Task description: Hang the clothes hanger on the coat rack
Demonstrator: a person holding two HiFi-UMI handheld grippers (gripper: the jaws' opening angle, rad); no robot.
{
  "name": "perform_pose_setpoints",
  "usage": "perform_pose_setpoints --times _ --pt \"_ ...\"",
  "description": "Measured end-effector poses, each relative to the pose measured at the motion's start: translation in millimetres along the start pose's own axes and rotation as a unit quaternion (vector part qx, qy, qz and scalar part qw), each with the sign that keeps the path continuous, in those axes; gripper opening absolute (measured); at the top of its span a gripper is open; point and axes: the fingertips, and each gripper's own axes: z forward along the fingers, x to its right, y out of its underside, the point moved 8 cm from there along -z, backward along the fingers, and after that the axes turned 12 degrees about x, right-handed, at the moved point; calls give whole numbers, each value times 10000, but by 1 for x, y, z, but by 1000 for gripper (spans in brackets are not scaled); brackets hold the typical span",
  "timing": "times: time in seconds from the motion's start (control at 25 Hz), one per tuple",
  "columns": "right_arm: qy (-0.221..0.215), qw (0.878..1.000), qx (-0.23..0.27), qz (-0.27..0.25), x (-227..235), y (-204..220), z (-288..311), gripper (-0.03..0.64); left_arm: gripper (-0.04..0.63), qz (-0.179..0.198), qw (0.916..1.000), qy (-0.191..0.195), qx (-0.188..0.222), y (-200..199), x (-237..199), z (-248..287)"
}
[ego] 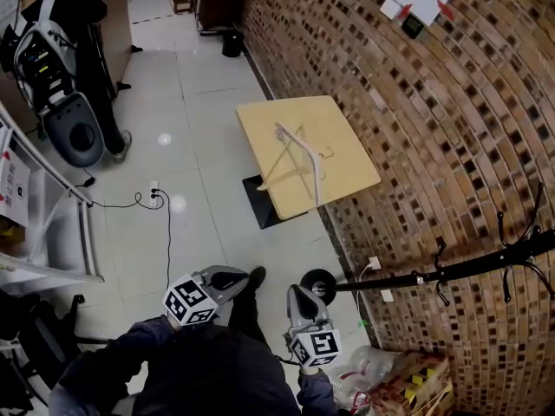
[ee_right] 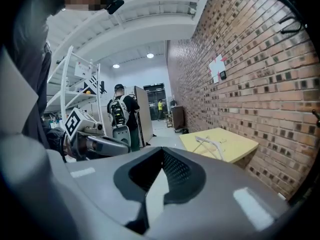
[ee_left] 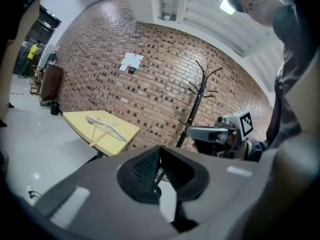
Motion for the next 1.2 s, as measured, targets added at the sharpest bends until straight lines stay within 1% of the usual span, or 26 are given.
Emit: perform_pose_setpoints --times 0.16,0.28,0.32,0.4,0.48,0.56,0.64,0.72,0.8,1.0,1.08,1.2 --pt "-94 9999 59 -2 61 2 57 5 0 12 10000 2 -84 -21 -45 54" --pt "-124 9998 138 62 108 -6 89 5 0 -17 9999 -20 -145 -39 -67 96" --pt "-144 9996 215 61 119 -12 102 5 0 34 9998 -36 -181 -48 -76 107" --pt "-186 9992 354 0 141 -21 128 8 25 169 9995 -67 -251 -65 -96 130" --pt "-210 9990 384 -2 165 -25 150 24 26 282 9991 -128 -285 -79 -113 158" --pt "-254 9991 343 85 180 -27 163 55 31 358 9985 -263 -325 -87 -123 179" --pt "-313 9989 340 96 187 -29 169 64 49 394 9977 -389 -380 -92 -132 194" --pt "-343 9989 303 79 197 -28 176 66 91 388 9974 -428 -439 -95 -142 210" --pt "-341 9992 154 110 208 -20 186 72 137 366 9972 -416 -509 -98 -152 226" --pt "-232 9988 -426 70 236 13 215 94 153 232 9976 -215 -611 -100 -174 249" --pt "-158 9977 -655 -4 246 26 233 101 153 95 9978 -115 -644 -98 -184 255" --pt "56 9928 -1188 -114 267 55 264 123 153 -102 9972 46 -735 -98 -199 262"
